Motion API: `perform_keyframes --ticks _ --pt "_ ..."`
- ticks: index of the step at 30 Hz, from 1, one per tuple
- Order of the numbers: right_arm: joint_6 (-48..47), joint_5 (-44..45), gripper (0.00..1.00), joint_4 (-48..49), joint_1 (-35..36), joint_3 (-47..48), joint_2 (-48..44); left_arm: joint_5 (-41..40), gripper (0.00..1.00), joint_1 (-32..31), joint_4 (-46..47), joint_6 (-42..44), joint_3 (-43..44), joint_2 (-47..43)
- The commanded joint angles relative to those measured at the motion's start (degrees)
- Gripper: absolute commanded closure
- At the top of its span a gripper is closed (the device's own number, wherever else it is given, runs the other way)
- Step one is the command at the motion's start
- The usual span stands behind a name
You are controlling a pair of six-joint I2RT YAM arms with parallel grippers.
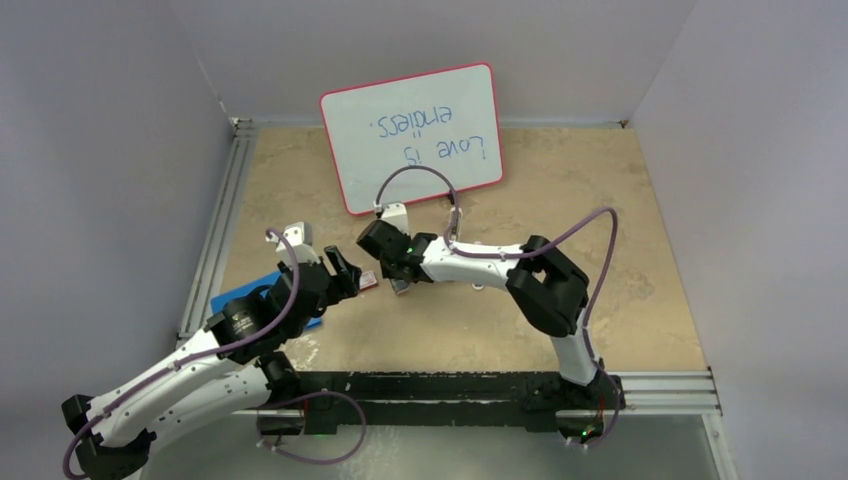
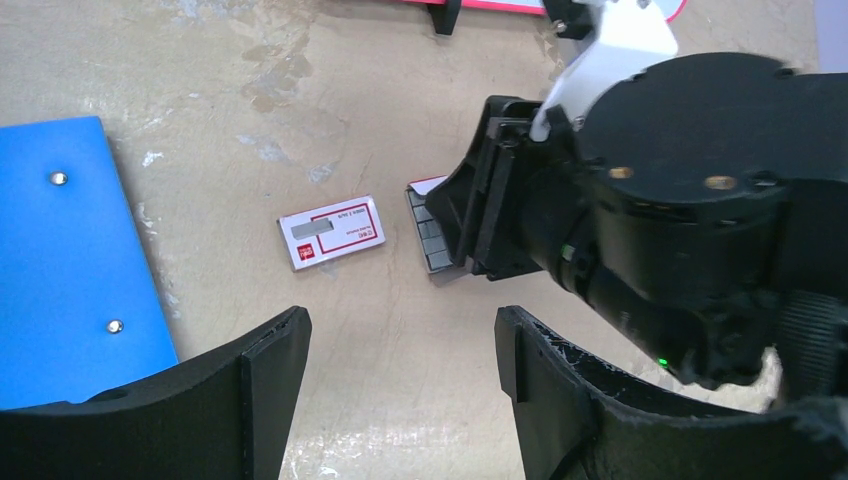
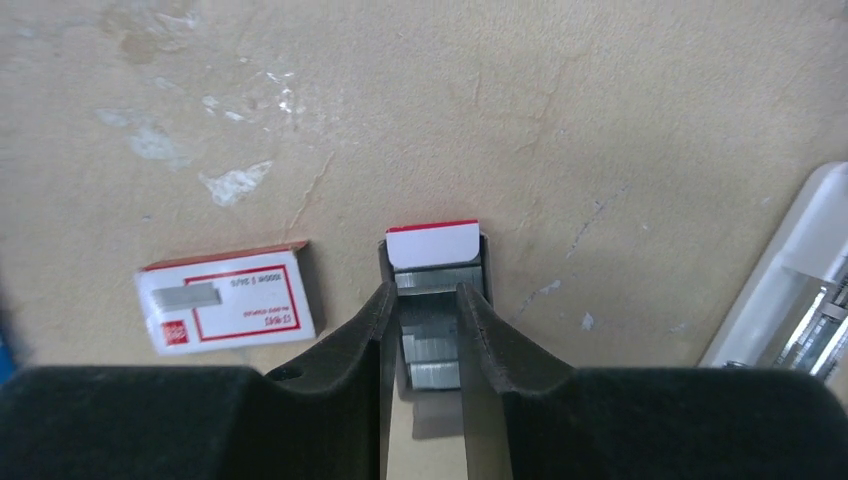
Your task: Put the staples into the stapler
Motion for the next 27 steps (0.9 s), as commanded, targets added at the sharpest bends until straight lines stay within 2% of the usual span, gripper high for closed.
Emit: perform_keyframes --ticks 1,11,17,21,27 --pt "-1.5 -0.2 0.72 0.8 0.2 -1.7 -7.0 -0.6 0.32 0.3 2.1 0.2 0.3 0.3" --pt "-10.4 -3.8 0.72 2.4 0.2 -18.3 -17.1 1.0 0.31 0.3 3.2 0.6 0.5 1.6" --pt "-17.2 -10.1 0.73 6.8 0.2 -27.2 -22.4 2.2 0.31 0.3 3.9 0.4 0.3 2.8" --pt "-19.8 -13.3 0.73 9.0 0.3 -28.7 -23.3 2.9 0.31 0.3 4.4 0.0 0.1 3.1" --pt "-19.6 -11.5 0.70 8.1 0.3 -27.8 -21.9 3.6 0.31 0.3 3.7 -1.0 -0.1 3.2"
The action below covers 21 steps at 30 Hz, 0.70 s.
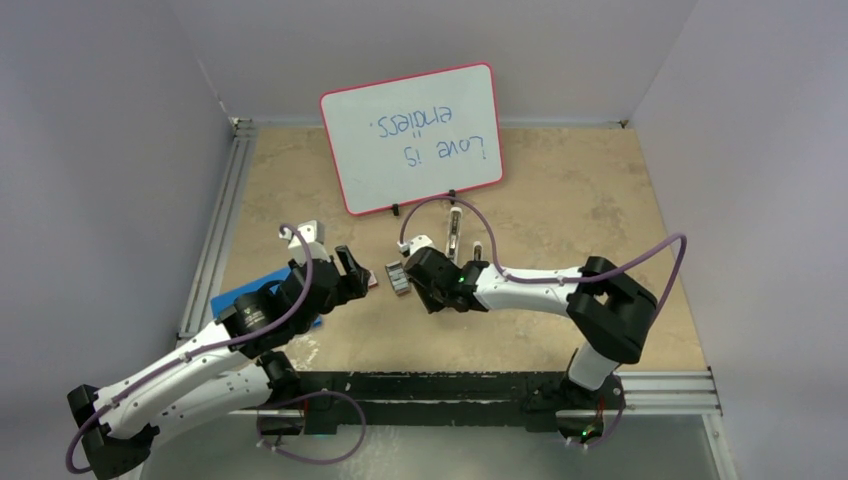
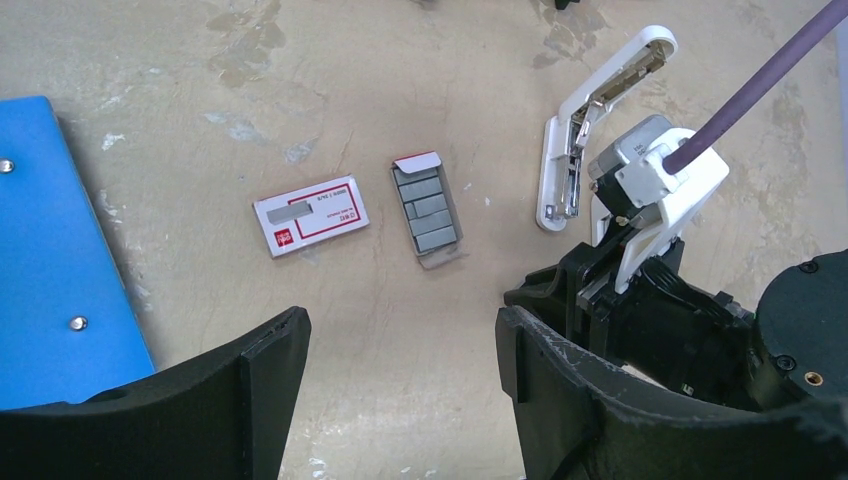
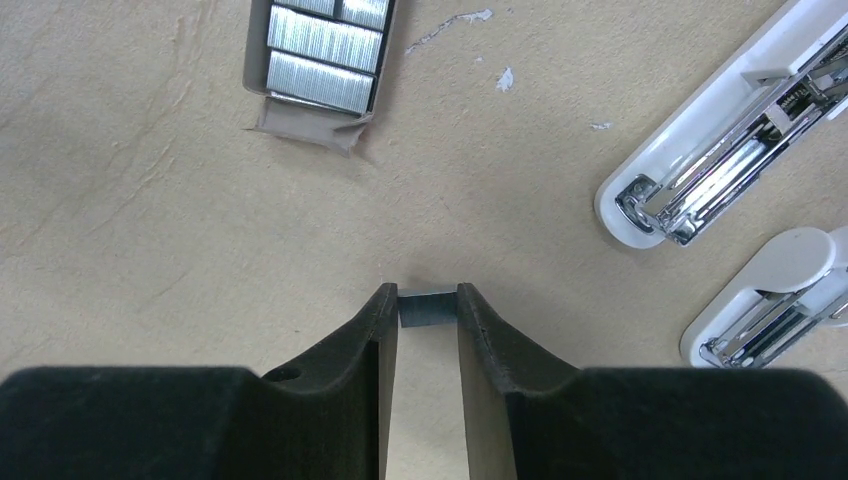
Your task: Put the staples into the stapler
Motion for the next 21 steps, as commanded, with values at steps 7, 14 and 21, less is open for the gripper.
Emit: perform_keyframes --ticks 7,14,21 --pt "-0.8 1.6 0.60 0.8 0.3 2.3 -0.9 0.9 0.31 0.3 1.9 -1.2 -0.1 -0.2" --pt "10.1 6.7 0.55 -1.9 0.3 5.0 -1.3 1.1 0.31 0.3 1.7 -1.2 -0.1 -0.5" --pt "31.0 13.0 0.60 -7.6 0.3 6.1 2.4 1.8 0.31 0.3 2.2 -1.5 -1.0 -0.6"
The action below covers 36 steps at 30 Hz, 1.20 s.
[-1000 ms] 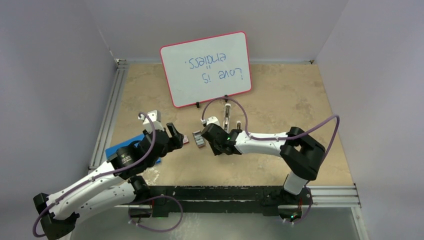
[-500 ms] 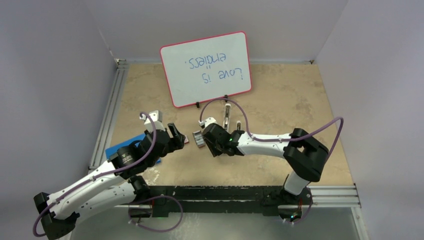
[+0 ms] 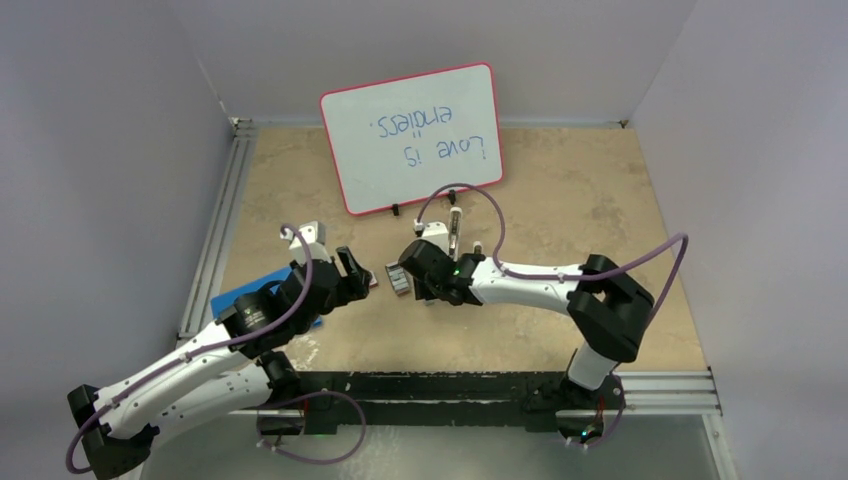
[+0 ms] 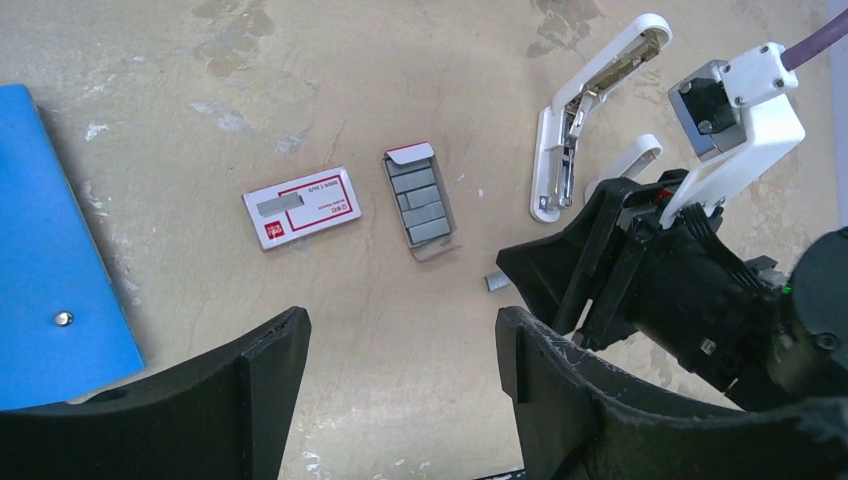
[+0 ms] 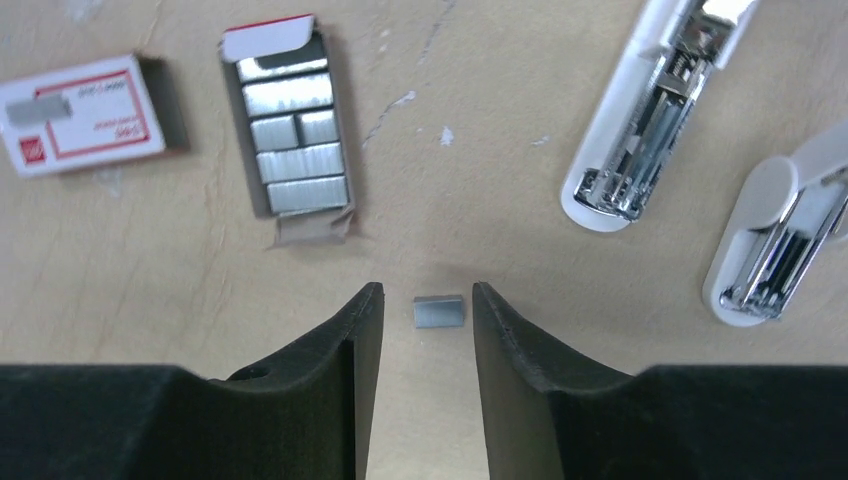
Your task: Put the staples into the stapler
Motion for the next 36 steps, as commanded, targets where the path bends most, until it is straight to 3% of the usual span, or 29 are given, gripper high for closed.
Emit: perform_keyframes --ticks 1,20,30,36 --pt "14.5 5.3 0.61 -3.9 0.3 1.3 2.4 0.4 0.31 0.3 2.2 -0.8 -0.9 -0.5" --pt "14.6 3.4 0.58 -8.3 0.3 -0.1 5.9 1.2 0.31 0.3 3.9 -0.1 -2.2 -0.6" --pt "14.0 4.2 0.59 -13.2 0.4 -2.5 1.8 1.5 0.31 0.3 4.1 -0.3 -2.9 -1.0" --pt "13.1 3.3 0.58 -11.3 0.4 -3.4 0.8 1.5 0.31 0.3 4.0 -0.2 -2.9 -1.0"
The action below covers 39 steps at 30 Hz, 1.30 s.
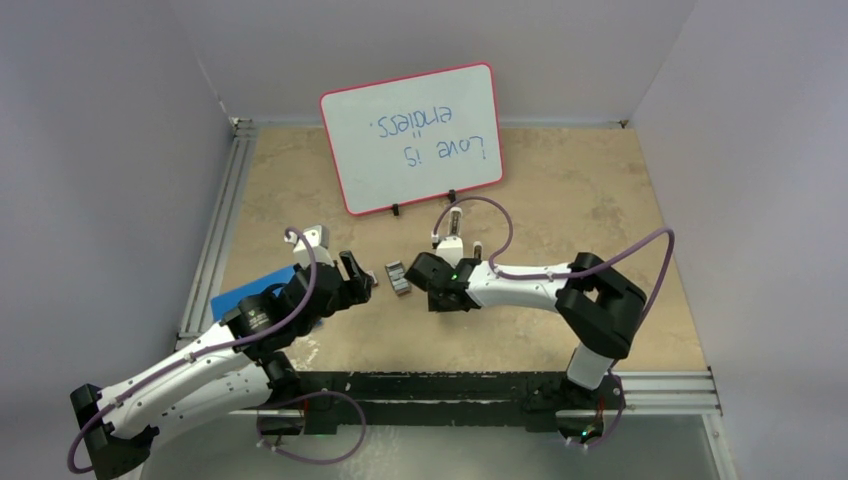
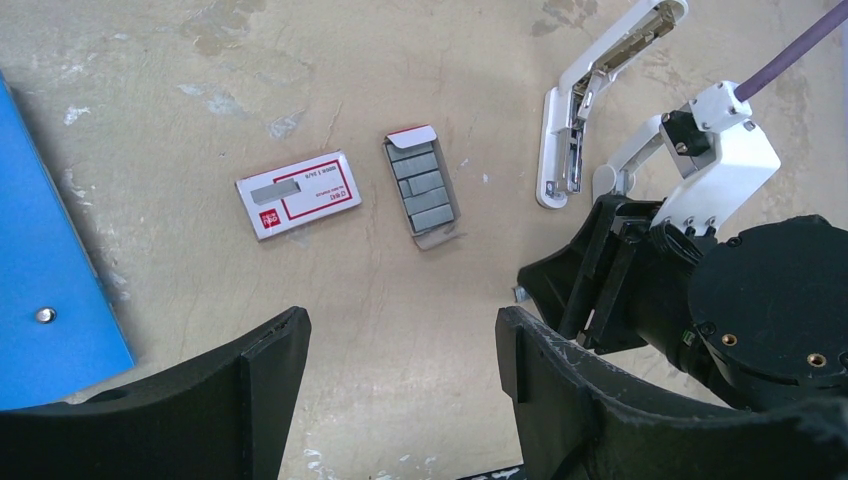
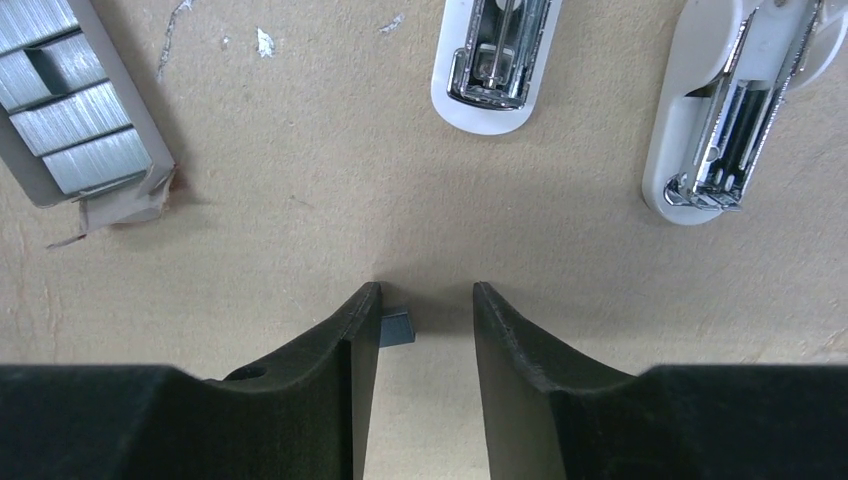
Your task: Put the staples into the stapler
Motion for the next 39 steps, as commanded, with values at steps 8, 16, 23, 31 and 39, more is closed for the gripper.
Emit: perform_keyframes --ticks 8,16,23,31,39 --pt "-1.2 0.7 0.59 -2.6 0.2 -1.1 -0.9 -0.3 0.31 0.3 2.1 -0.1 -0.1 -0.6" --pt "0.1 0.8 0.64 -3.9 -0.1 -1.5 0.8 -0.4 0.31 0.3 2.1 -0.1 -0.1 -0.4" --pt "-0.8 -0.5 0.68 -5.1 0.0 -3.3 -1.2 -0.2 0.31 0.3 2.3 -0.3 -0.5 -0.2" --pt "-3.5 -3.6 0.72 -2.8 0.0 -6.1 -5.1 0.2 0.31 0.3 2.2 -0.7 -0.9 -0.4" --pt "-10.7 -8.9 0.66 4.7 0.1 -8.4 -9.8 0.4 0.31 0.3 2.4 -0.9 -0.9 0.1"
